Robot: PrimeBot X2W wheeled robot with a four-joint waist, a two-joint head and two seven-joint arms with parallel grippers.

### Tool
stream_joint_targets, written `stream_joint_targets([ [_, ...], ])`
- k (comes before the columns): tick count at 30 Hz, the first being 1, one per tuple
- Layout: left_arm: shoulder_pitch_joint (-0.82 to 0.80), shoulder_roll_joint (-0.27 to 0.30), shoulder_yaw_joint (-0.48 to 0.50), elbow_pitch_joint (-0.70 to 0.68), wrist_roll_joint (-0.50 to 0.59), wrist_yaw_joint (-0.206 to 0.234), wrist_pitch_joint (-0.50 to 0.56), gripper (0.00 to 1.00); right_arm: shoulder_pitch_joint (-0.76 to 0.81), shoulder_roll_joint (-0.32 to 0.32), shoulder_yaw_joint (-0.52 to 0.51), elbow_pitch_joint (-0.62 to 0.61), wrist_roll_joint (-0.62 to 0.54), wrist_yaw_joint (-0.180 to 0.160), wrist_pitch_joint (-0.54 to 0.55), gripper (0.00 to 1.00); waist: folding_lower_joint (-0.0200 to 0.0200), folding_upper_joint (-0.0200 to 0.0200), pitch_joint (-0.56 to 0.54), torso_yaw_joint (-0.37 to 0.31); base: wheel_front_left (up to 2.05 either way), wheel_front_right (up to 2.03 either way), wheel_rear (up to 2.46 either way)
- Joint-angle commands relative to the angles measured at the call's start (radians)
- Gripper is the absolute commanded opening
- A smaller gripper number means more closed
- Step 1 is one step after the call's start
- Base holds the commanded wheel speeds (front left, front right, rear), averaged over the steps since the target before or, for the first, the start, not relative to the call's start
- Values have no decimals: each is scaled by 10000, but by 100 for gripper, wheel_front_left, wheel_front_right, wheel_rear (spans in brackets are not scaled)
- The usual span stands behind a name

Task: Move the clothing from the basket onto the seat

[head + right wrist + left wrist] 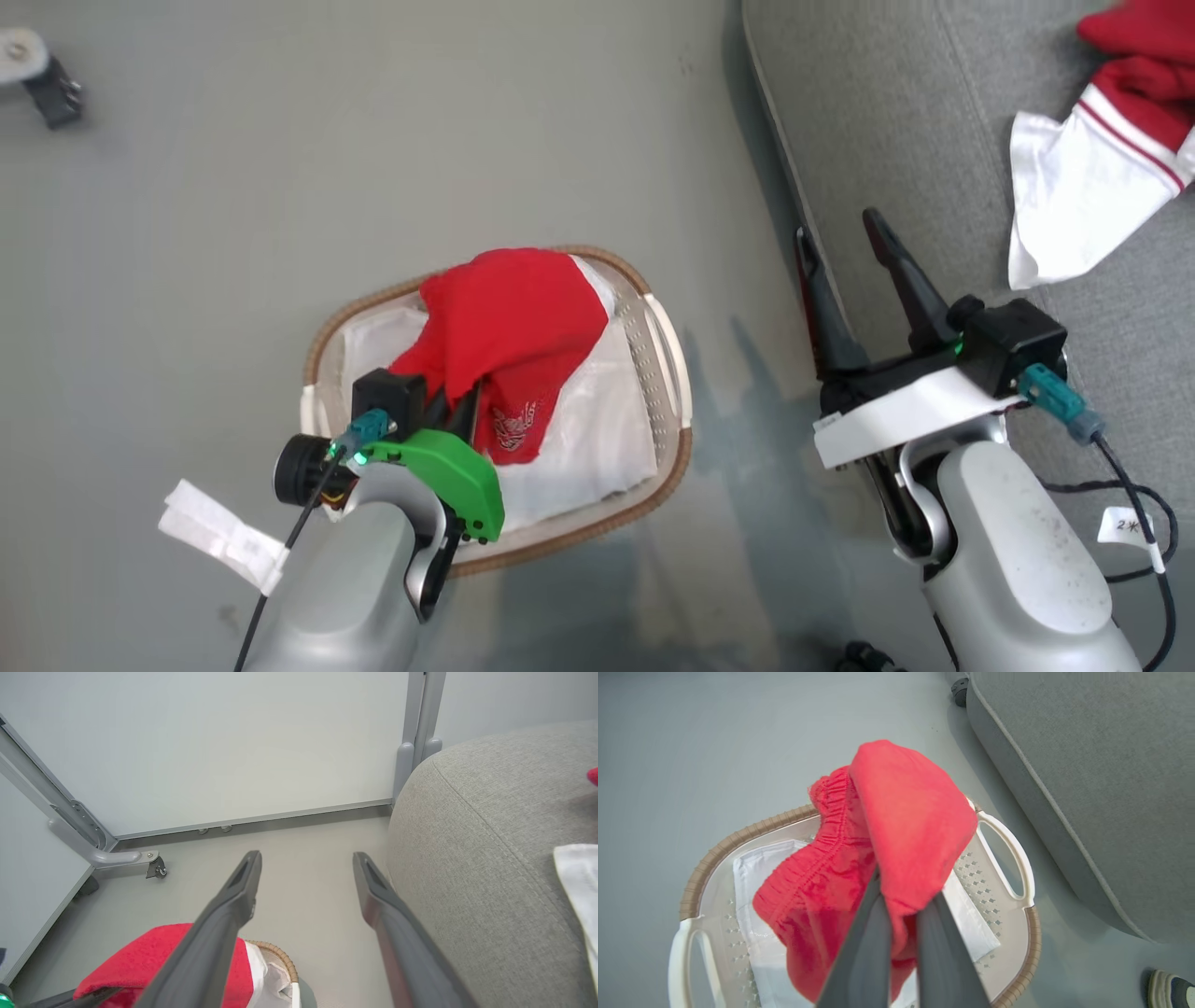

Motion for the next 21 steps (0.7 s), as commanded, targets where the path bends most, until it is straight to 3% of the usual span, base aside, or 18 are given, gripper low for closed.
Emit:
stream_joint_targets([
  [1, 321, 43, 51, -241, 36, 11, -28, 0, 234, -44, -2, 78, -75, -14, -18, 100, 0, 0, -1067, 636, 0, 0, 0],
  [21, 2261, 44, 976, -3832, 564, -78, -18, 0, 1734, -47, 315, 558, -375, -14, -19, 100, 0, 0, -3445, 1586, 0, 0, 0],
])
